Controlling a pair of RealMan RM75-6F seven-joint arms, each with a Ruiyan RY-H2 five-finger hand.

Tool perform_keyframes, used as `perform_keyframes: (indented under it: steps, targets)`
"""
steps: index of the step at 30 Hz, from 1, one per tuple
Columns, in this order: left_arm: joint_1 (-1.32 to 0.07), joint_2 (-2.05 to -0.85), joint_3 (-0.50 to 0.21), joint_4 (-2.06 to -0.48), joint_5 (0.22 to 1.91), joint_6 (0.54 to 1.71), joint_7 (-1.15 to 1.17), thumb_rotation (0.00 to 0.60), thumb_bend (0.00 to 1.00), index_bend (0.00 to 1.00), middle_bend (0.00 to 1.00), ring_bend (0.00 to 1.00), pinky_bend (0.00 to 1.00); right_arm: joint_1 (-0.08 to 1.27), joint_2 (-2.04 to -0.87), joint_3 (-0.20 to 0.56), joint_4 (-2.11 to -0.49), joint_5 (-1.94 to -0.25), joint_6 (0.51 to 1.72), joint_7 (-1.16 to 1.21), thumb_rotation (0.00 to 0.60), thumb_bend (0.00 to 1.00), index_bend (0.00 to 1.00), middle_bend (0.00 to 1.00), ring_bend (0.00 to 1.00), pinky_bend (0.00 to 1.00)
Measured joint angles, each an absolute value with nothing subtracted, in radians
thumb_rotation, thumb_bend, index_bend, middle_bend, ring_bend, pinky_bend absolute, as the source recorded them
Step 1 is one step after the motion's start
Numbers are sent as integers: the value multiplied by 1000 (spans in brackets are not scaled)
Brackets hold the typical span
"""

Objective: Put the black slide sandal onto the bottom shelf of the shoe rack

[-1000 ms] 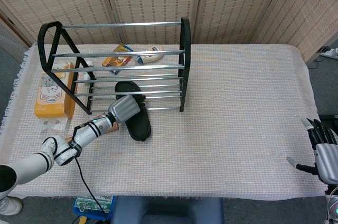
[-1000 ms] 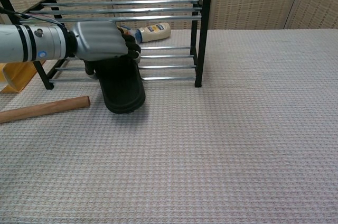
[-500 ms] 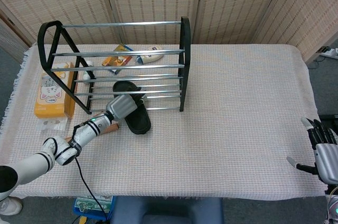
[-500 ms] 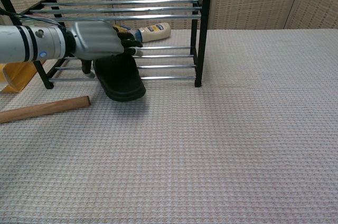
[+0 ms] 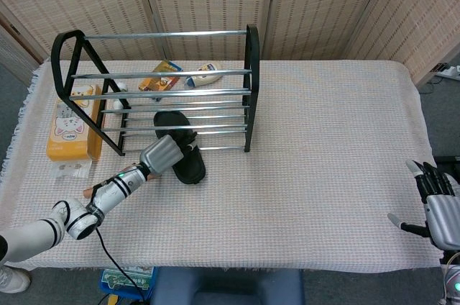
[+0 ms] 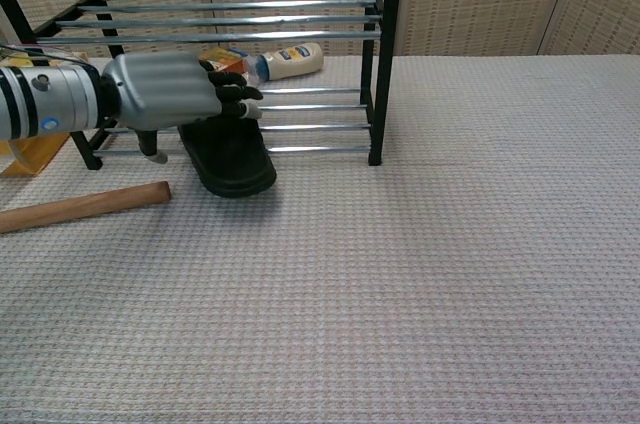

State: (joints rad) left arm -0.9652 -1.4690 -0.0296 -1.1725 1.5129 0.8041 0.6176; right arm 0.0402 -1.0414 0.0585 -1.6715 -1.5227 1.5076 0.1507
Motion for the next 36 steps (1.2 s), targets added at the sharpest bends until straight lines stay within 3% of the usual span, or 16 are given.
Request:
perform_keyframes:
  steps: [19,36]
  targets:
    - [-870,-1384,56,-1514,1663,961,748,600,133,99,2,6,279,38,-1044,54,-1670,-1531,1513,151,600,101,0,71,18,45]
    - [-882,-1498,48,-1434,1636,849,797,600,133,123,41,6,275,30,-1047,52,-1657,-1526,1519,166,600,101,0,70,21,44]
